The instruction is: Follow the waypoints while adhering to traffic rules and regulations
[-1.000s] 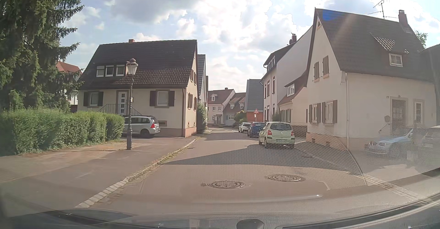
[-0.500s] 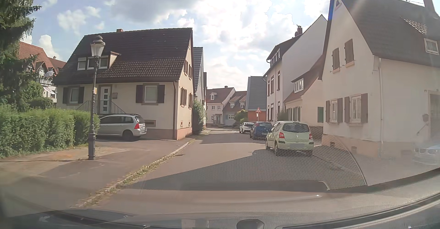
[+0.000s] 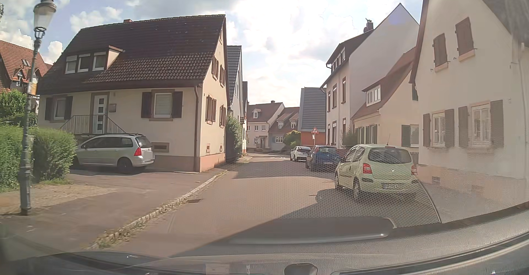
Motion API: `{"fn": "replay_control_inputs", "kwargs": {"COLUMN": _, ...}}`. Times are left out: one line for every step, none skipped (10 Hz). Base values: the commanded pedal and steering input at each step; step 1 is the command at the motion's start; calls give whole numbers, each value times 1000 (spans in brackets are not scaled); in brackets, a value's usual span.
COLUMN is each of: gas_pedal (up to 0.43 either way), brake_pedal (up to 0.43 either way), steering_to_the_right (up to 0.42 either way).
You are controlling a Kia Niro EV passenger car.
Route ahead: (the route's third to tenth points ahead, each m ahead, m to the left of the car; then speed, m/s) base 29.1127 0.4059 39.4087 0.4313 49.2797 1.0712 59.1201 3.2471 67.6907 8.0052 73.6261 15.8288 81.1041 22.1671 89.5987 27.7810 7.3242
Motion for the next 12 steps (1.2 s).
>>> {"fn": "replay_control_inputs", "kwargs": {"gas_pedal": 67, "brake_pedal": 0, "steering_to_the_right": -2}}
{"fn": "replay_control_inputs", "kwargs": {"gas_pedal": 67, "brake_pedal": 0, "steering_to_the_right": -2}}
{"fn": "replay_control_inputs", "kwargs": {"gas_pedal": 67, "brake_pedal": 0, "steering_to_the_right": -2}}
{"fn": "replay_control_inputs", "kwargs": {"gas_pedal": 67, "brake_pedal": 0, "steering_to_the_right": -2}}
{"fn": "replay_control_inputs", "kwargs": {"gas_pedal": 67, "brake_pedal": 0, "steering_to_the_right": -2}}
{"fn": "replay_control_inputs", "kwargs": {"gas_pedal": 67, "brake_pedal": 0, "steering_to_the_right": -2}}
{"fn": "replay_control_inputs", "kwargs": {"gas_pedal": 67, "brake_pedal": 0, "steering_to_the_right": -2}}
{"fn": "replay_control_inputs", "kwargs": {"gas_pedal": 67, "brake_pedal": 0, "steering_to_the_right": -2}}
{"fn": "replay_control_inputs", "kwargs": {"gas_pedal": 67, "brake_pedal": 0, "steering_to_the_right": -2}}
{"fn": "replay_control_inputs", "kwargs": {"gas_pedal": 67, "brake_pedal": 0, "steering_to_the_right": -2}}
{"fn": "replay_control_inputs", "kwargs": {"gas_pedal": 67, "brake_pedal": 0, "steering_to_the_right": 0}}
{"fn": "replay_control_inputs", "kwargs": {"gas_pedal": 67, "brake_pedal": 0, "steering_to_the_right": 0}}
